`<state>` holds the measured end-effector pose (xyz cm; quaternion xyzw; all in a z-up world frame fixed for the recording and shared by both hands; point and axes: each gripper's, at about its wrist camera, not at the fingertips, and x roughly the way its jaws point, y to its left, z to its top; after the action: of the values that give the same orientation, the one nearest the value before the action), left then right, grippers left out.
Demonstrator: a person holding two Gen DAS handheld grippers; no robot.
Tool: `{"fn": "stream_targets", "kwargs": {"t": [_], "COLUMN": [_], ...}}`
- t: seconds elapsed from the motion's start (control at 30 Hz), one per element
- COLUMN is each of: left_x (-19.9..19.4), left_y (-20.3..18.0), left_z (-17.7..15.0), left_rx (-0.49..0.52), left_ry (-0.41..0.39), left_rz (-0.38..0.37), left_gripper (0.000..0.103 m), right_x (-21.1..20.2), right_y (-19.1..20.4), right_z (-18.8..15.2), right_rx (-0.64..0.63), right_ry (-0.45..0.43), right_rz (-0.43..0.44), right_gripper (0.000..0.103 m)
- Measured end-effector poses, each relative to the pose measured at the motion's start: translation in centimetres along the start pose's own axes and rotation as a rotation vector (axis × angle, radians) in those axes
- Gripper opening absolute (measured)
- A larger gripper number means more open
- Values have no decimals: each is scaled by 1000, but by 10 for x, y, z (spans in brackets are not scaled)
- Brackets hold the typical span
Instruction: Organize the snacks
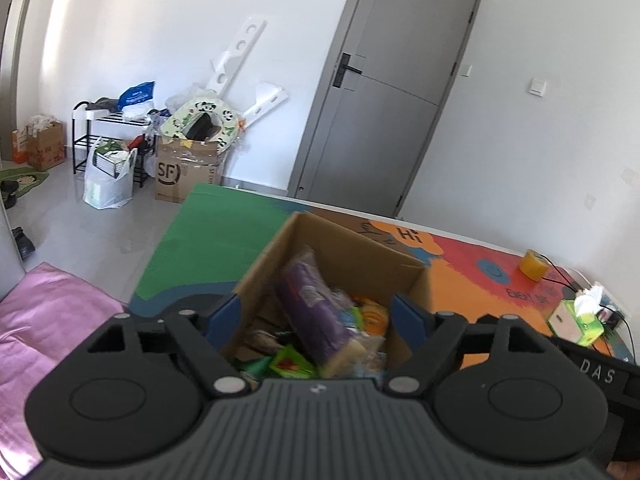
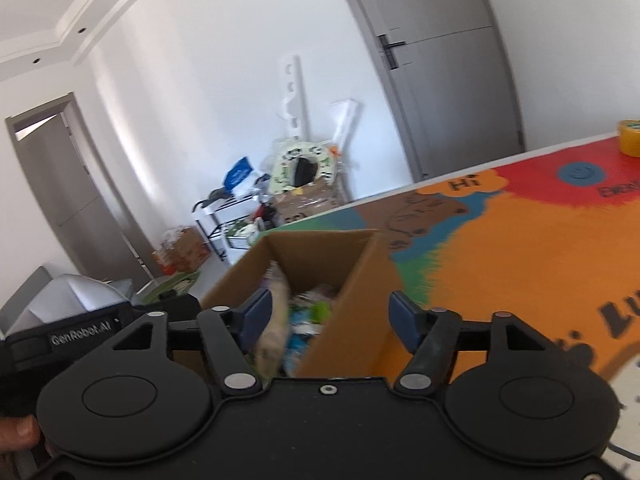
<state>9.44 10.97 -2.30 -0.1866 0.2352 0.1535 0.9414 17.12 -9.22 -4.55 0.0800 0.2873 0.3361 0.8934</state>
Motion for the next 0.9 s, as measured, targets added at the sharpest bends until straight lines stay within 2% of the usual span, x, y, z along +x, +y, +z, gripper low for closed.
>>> {"fn": "stream_targets", "kwargs": {"t": [0.13,0.37,0.77,0.9], "left_x": [-5,-15,-35,-44], "left_y": [-12,-35,-66,-75], "left_z": [-5,-12,-27,-32], "left_rx": [22,41,93,121], "left_ry": [1,0,-9,-14], "left_rz": [-27,-72,-161,-179], "left_gripper": [89,90,91,92], "right_x": [-16,-47,-95,-109], "right_y": [-12,-25,-50,-55], "right_z": [-1,-5,-12,-16], "right_rx": [13,19,43,42], "right_ry": [-19,-69,-122,-131], "right_rz": [-36,-81,-107,-123], "right_gripper": [76,91,95,103]}}
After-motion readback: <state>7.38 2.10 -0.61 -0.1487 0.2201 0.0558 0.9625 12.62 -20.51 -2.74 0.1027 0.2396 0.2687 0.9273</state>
